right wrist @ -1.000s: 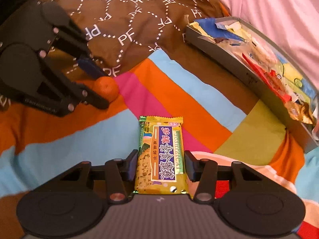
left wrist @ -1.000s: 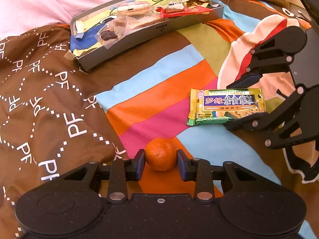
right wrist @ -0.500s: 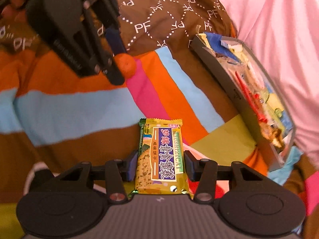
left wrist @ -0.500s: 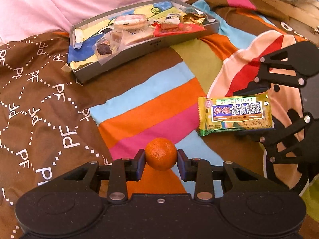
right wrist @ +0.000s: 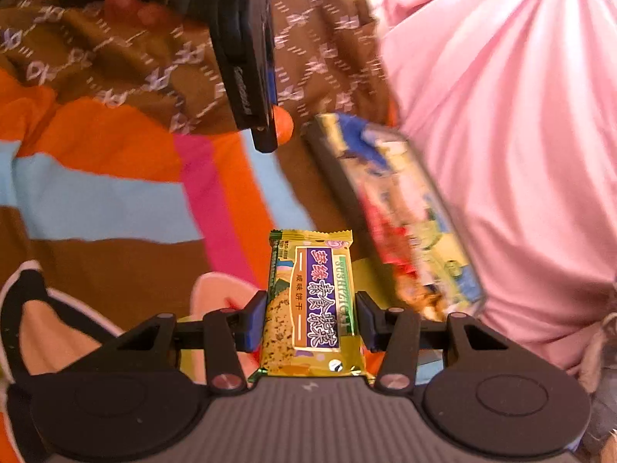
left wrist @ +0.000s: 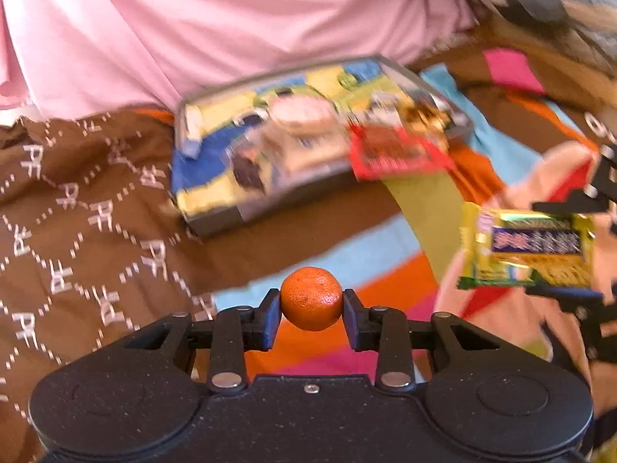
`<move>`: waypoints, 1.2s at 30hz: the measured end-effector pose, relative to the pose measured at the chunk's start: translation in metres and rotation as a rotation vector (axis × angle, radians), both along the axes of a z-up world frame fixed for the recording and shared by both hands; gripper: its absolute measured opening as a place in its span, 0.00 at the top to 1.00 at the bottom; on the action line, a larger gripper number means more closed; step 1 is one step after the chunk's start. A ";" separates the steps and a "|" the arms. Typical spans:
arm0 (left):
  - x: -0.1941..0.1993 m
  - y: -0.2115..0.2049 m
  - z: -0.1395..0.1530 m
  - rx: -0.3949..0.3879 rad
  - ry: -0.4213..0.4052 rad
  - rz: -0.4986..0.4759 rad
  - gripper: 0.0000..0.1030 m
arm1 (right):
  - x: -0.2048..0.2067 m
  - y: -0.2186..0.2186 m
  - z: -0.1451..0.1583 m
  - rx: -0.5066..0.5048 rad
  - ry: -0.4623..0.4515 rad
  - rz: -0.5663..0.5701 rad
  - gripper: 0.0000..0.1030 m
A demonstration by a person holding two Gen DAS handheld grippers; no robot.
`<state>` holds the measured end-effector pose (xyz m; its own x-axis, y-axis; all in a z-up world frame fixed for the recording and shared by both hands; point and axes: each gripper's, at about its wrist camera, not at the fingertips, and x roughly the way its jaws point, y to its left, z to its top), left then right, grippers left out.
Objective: Organize snacks
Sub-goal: 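Carry the mandarin and biscuit bar over the tray and open both grippers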
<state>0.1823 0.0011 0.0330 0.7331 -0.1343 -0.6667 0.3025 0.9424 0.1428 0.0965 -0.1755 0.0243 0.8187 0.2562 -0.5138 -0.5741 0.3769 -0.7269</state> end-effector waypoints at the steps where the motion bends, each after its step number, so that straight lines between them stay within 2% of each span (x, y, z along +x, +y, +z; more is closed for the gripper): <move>1: 0.006 -0.001 0.005 -0.003 -0.014 0.001 0.65 | 0.003 -0.002 0.004 0.010 -0.013 -0.007 0.49; 9: 0.054 -0.015 0.042 -0.034 -0.127 0.041 0.65 | 0.043 -0.020 0.033 0.082 -0.169 -0.062 0.49; 12: 0.074 -0.018 0.048 -0.071 -0.151 0.068 0.65 | 0.065 -0.022 0.037 0.110 -0.196 -0.093 0.49; 18: 0.120 -0.042 0.056 -0.150 -0.191 0.110 0.65 | 0.119 -0.018 0.035 0.105 -0.255 -0.146 0.49; 23: 0.159 -0.072 0.062 -0.174 -0.162 0.140 0.65 | 0.163 -0.030 0.041 0.186 -0.234 -0.239 0.49; 26: 0.180 -0.087 0.062 -0.187 -0.128 0.169 0.65 | 0.189 -0.041 0.043 0.253 -0.149 -0.286 0.49; 30: 0.198 -0.105 0.052 -0.168 -0.137 0.183 0.65 | 0.204 -0.052 0.033 0.245 -0.126 -0.285 0.49; 36: 0.220 -0.117 0.038 -0.192 -0.127 0.210 0.65 | 0.226 -0.058 0.024 0.256 -0.112 -0.311 0.49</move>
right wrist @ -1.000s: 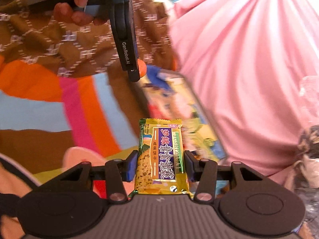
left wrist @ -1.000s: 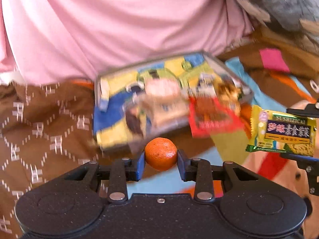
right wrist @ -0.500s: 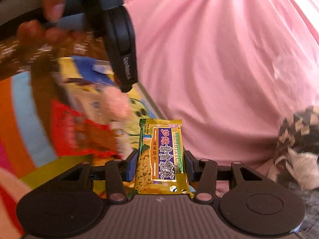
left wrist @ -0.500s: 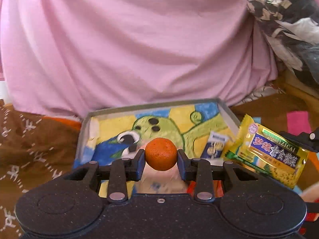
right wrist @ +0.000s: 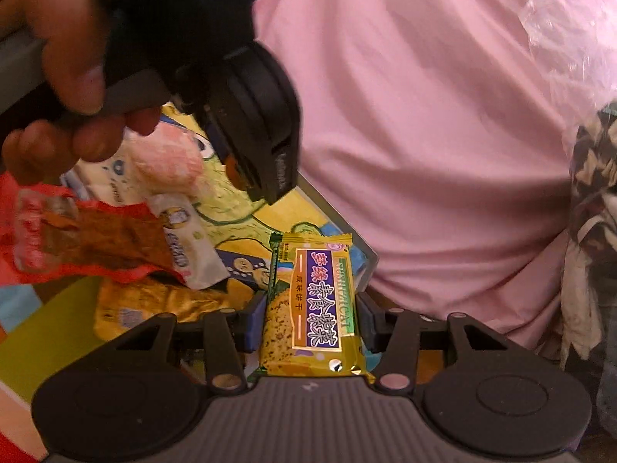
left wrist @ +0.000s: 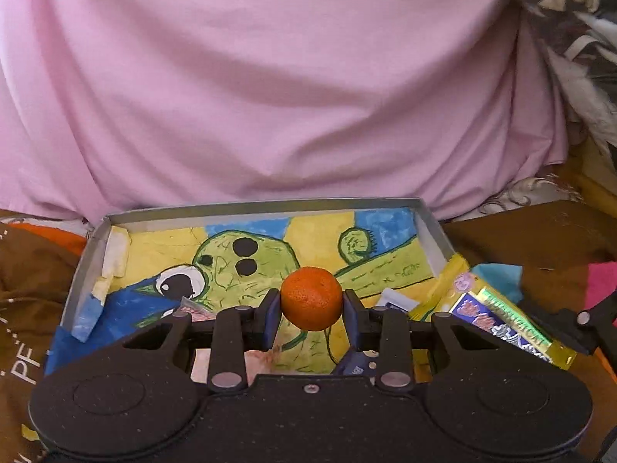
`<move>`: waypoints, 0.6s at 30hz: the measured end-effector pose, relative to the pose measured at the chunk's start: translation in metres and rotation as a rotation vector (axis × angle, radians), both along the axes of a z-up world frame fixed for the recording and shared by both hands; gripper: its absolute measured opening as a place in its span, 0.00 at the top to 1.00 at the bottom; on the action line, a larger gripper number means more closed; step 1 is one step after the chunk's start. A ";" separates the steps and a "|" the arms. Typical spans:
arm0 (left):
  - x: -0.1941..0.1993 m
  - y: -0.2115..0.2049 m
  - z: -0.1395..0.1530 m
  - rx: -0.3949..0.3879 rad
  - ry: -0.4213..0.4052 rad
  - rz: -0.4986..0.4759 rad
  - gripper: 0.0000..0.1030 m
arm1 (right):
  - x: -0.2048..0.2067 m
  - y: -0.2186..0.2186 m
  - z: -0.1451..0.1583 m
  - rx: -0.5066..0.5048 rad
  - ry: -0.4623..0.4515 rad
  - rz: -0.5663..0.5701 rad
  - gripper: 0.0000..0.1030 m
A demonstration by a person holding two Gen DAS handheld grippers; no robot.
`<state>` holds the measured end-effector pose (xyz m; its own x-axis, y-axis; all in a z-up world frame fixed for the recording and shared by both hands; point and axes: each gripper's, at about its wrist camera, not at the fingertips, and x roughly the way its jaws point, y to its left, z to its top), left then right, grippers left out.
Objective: Organize snacks
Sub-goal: 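Carry the mandarin and biscuit bar over the tray and open both grippers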
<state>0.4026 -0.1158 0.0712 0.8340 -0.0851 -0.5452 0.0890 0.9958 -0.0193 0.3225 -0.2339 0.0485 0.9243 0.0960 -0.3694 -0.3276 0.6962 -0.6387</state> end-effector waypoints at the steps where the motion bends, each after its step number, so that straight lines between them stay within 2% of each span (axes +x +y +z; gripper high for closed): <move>1: 0.002 0.001 -0.002 -0.003 0.007 0.007 0.65 | 0.003 -0.001 -0.001 0.011 0.004 -0.006 0.49; 8: 0.017 0.010 -0.007 -0.002 0.059 0.041 0.65 | 0.022 -0.008 0.005 0.098 0.041 -0.038 0.49; 11: 0.020 0.011 -0.008 -0.007 0.081 0.038 0.65 | 0.028 -0.004 0.006 0.113 0.048 -0.038 0.58; 16: 0.025 0.014 -0.008 -0.030 0.104 0.032 0.65 | 0.034 0.003 0.000 0.121 0.068 -0.037 0.57; 18: 0.025 0.016 -0.007 -0.046 0.105 0.033 0.64 | 0.031 0.002 -0.001 0.133 0.051 -0.041 0.54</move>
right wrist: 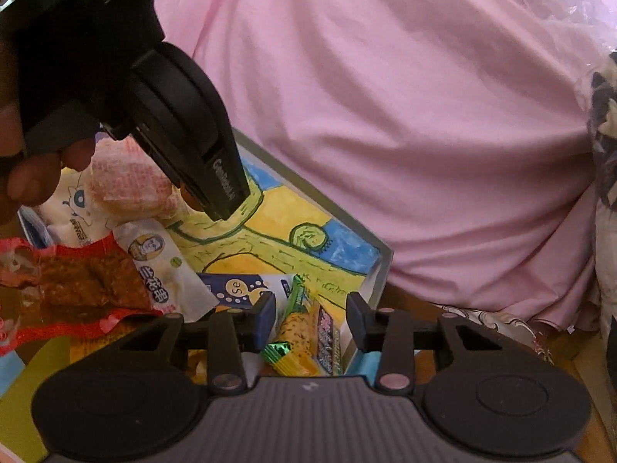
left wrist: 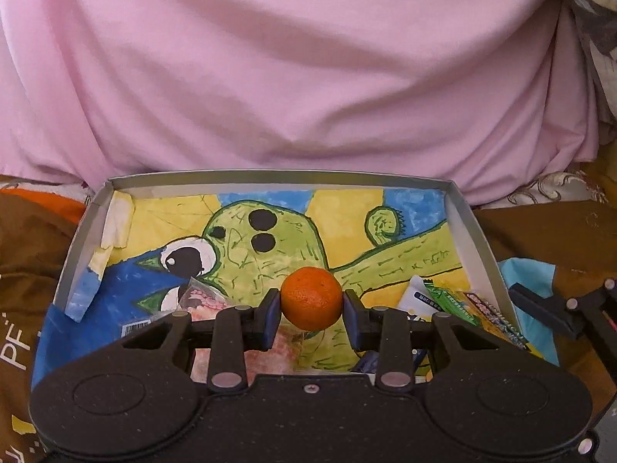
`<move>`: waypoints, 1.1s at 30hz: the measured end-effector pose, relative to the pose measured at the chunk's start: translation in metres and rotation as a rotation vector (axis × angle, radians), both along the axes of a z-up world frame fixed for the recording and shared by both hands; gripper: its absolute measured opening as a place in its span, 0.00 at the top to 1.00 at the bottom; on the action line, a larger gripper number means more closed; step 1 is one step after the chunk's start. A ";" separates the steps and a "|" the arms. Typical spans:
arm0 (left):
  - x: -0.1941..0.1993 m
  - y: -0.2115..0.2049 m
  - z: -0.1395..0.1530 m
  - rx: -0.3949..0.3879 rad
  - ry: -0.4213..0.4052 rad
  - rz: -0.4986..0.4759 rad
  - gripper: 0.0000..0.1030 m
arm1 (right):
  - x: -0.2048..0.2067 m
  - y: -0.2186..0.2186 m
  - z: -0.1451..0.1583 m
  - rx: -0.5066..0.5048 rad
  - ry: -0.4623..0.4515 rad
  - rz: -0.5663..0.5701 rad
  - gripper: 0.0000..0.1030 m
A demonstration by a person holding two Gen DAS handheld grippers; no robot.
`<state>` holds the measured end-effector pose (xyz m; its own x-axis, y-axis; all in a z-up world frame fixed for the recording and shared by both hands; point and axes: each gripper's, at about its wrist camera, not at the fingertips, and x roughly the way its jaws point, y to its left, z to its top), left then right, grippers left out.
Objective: Organize snacks
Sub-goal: 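Carry the mandarin and biscuit bar over the tray and open both grippers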
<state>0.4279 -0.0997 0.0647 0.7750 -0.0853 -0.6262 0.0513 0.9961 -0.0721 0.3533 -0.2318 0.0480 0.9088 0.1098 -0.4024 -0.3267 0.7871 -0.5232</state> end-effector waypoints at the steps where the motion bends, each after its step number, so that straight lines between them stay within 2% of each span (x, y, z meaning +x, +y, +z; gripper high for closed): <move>1: 0.000 0.001 0.000 -0.011 0.000 0.001 0.64 | -0.002 -0.001 0.001 0.014 -0.005 -0.003 0.52; 4: -0.003 0.004 0.003 -0.043 -0.005 0.012 0.64 | -0.004 -0.006 0.002 0.054 -0.019 -0.029 0.42; 8: -0.007 0.003 0.009 -0.057 -0.007 -0.003 0.58 | -0.012 -0.016 0.011 0.102 -0.050 -0.040 0.21; 9: -0.009 0.003 0.011 -0.066 -0.009 -0.003 0.56 | -0.014 -0.018 0.014 0.113 -0.056 -0.042 0.19; 16: -0.027 0.002 0.032 -0.105 -0.038 0.005 0.42 | -0.031 -0.030 0.039 0.188 -0.066 -0.065 0.09; 20: -0.048 0.008 0.049 -0.128 -0.074 0.016 0.28 | -0.045 -0.036 0.055 0.252 -0.064 -0.078 0.03; 27: -0.092 0.030 0.065 -0.118 -0.120 0.034 0.23 | -0.078 -0.040 0.079 0.380 -0.055 -0.104 0.00; 33: -0.127 0.049 0.074 -0.107 -0.173 0.066 0.20 | -0.106 -0.028 0.090 0.411 -0.066 -0.076 0.00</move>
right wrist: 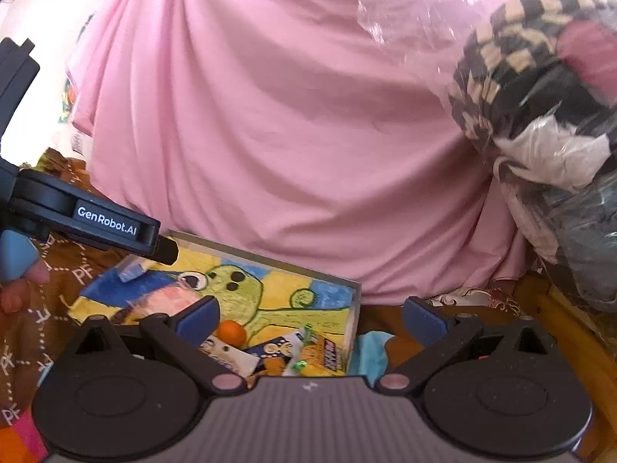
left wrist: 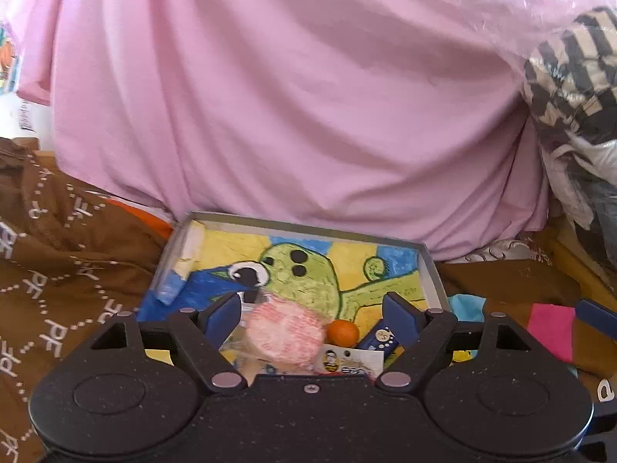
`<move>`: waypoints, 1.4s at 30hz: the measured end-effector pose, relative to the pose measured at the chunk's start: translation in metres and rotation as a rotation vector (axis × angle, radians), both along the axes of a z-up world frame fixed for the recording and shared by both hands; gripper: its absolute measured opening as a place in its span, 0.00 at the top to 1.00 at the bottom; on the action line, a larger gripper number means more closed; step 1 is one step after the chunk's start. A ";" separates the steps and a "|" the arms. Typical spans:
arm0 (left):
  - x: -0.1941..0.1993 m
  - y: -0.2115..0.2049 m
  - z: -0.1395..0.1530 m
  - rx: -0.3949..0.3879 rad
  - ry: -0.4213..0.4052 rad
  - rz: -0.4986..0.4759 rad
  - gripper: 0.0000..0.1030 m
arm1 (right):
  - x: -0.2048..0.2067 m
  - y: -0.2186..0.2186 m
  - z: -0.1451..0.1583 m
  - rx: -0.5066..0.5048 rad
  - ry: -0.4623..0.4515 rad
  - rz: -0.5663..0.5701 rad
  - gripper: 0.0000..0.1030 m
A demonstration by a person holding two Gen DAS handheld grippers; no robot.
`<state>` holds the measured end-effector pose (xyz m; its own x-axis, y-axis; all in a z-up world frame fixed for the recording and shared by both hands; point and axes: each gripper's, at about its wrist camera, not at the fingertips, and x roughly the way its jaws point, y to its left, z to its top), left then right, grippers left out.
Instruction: Organize snacks
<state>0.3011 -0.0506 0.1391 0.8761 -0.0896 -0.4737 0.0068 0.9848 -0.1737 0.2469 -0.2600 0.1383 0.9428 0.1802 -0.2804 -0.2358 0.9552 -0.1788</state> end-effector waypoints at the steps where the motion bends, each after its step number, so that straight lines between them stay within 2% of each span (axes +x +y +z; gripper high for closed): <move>1: -0.005 0.003 0.001 0.006 -0.009 0.008 0.20 | -0.004 0.003 0.001 -0.005 -0.008 0.000 0.00; 7: -0.034 0.018 0.006 0.062 -0.065 0.054 0.18 | -0.028 0.017 0.002 -0.025 -0.057 -0.006 0.00; 18: -0.066 0.038 0.007 0.083 -0.077 0.078 0.15 | -0.047 0.025 0.014 0.039 -0.077 -0.043 0.00; 22: -0.083 0.045 0.007 0.077 -0.072 0.109 0.15 | -0.058 0.027 0.019 0.052 -0.068 -0.078 0.00; 34: -0.136 0.064 0.005 0.057 -0.113 0.215 0.13 | -0.085 0.035 0.027 0.114 -0.031 -0.052 0.00; 38: -0.145 0.068 -0.001 0.045 -0.096 0.249 0.12 | -0.089 0.035 0.023 0.130 -0.007 -0.060 0.00; 42: -0.152 0.072 -0.010 0.037 -0.046 0.266 0.12 | -0.094 0.034 0.020 0.137 0.014 -0.064 0.00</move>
<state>0.1495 0.0213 0.1289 0.8871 0.1629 -0.4319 -0.2458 0.9587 -0.1431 0.1529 -0.2264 0.1581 0.9499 0.1576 -0.2701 -0.1753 0.9836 -0.0427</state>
